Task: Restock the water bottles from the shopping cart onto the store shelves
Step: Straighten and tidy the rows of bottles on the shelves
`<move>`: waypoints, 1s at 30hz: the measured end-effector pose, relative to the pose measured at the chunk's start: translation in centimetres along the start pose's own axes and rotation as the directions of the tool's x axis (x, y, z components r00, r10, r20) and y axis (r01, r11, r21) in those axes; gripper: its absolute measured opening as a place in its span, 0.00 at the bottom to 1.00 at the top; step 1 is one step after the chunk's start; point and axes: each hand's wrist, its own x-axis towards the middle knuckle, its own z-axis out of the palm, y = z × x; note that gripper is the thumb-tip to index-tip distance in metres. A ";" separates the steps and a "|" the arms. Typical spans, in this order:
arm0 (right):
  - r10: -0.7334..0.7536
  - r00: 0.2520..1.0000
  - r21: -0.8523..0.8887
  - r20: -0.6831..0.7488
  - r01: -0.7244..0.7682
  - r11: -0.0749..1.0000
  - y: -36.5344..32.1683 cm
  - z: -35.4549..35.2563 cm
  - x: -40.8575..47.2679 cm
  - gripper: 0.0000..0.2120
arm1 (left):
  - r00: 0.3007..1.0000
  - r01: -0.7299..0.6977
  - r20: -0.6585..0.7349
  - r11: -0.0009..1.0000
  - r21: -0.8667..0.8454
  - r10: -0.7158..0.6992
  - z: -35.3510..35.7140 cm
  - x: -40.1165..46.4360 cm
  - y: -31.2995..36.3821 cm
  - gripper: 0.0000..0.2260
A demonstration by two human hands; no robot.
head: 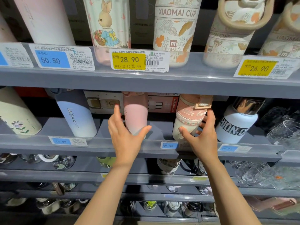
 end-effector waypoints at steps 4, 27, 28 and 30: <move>-0.005 1.000 0.007 0.003 0.005 1.000 -0.1 -0.1 0.0 0.39 | 0.984 0.074 0.173 0.970 -0.232 -0.034 -1.3 1.5 -0.7 0.49; -0.043 0.989 0.120 0.142 0.026 0.992 -0.2 -1.1 0.4 0.32 | 0.971 -0.209 -0.097 0.974 0.087 0.217 1.4 -0.9 0.6 0.38; -0.046 0.989 0.111 0.141 0.031 0.993 -0.2 -1.1 0.4 0.32 | 0.971 -0.213 -0.094 0.973 0.089 0.221 1.5 -0.8 0.5 0.38; -0.058 0.988 0.071 0.145 0.048 0.996 -0.2 -1.2 0.3 0.33 | 0.973 -0.208 -0.086 0.976 0.068 0.214 1.4 -0.9 0.2 0.39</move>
